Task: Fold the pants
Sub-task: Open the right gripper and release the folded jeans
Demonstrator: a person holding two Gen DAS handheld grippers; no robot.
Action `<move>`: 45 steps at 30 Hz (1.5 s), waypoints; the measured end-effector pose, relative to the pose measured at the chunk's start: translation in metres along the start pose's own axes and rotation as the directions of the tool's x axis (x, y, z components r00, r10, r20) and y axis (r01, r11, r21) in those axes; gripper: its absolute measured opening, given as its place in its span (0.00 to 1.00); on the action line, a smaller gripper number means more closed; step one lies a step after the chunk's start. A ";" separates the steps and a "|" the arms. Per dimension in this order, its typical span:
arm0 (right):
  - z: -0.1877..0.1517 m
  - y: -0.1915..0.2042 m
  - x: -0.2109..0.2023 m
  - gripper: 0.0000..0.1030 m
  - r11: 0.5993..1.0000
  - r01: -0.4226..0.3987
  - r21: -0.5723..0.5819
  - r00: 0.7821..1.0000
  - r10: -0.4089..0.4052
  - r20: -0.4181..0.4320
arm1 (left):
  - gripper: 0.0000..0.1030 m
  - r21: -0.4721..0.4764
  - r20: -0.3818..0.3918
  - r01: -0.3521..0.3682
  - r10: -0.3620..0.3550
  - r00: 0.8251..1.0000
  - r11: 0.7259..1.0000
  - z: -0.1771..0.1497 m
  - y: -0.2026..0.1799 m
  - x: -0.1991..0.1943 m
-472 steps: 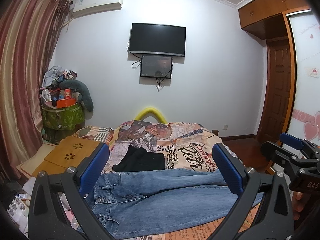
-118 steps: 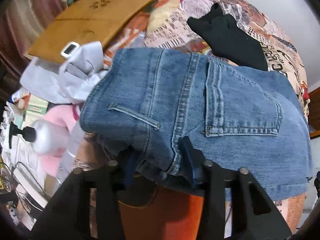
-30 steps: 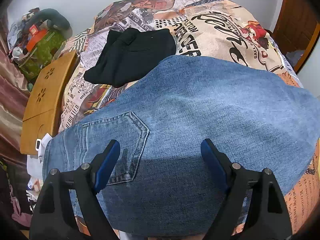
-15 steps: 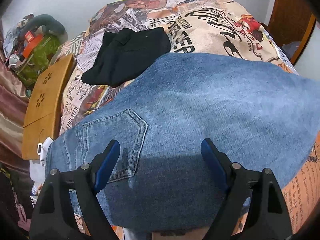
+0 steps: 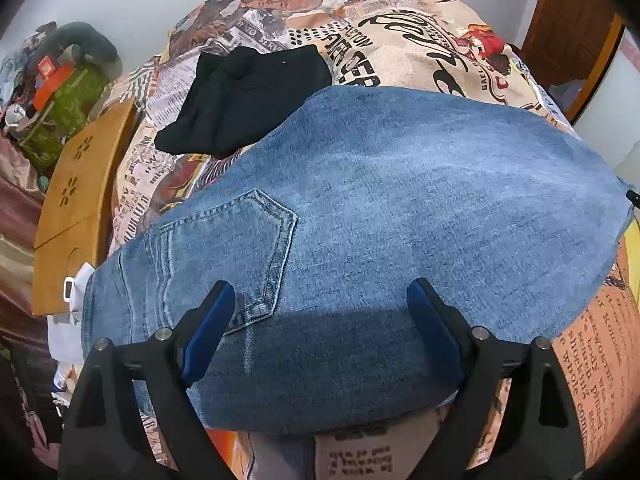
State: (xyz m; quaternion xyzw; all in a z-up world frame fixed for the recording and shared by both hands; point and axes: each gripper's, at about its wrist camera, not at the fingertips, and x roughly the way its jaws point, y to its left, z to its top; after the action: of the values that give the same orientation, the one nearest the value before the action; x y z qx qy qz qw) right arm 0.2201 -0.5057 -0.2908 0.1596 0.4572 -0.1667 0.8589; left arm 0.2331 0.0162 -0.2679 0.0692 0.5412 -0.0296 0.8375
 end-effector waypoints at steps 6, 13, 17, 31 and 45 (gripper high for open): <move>-0.004 -0.004 -0.020 0.17 0.993 0.097 -0.060 0.995 -0.097 0.014 | 0.86 0.003 0.004 -0.002 0.002 1.000 1.000 0.000 0.001 -0.003; -0.015 -0.002 -0.049 0.47 0.992 -0.124 0.021 0.992 0.124 0.003 | 0.86 0.012 0.044 -0.058 0.058 0.997 0.998 0.026 -0.004 -0.010; -0.023 0.011 -0.049 0.51 0.974 -0.220 0.050 0.975 0.221 -0.019 | 0.86 0.029 0.041 -0.027 0.026 0.999 0.999 0.045 -0.017 -0.004; -0.032 0.003 -0.014 0.51 0.948 -0.253 0.192 0.962 0.268 -0.056 | 0.86 0.262 0.000 -0.012 0.012 1.000 0.965 0.093 -0.087 0.028; -0.015 -0.004 0.008 0.32 0.959 -0.235 0.161 0.970 0.242 -0.026 | 0.87 0.276 -0.055 0.065 -0.052 0.997 0.959 0.118 -0.122 0.052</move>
State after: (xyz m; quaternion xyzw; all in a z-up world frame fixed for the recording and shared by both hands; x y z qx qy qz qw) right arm 0.2114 -0.5041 -0.3058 0.2841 0.4394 -0.0938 0.8470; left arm 0.3457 -0.1201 -0.2775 0.1707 0.5529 -0.1285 0.8054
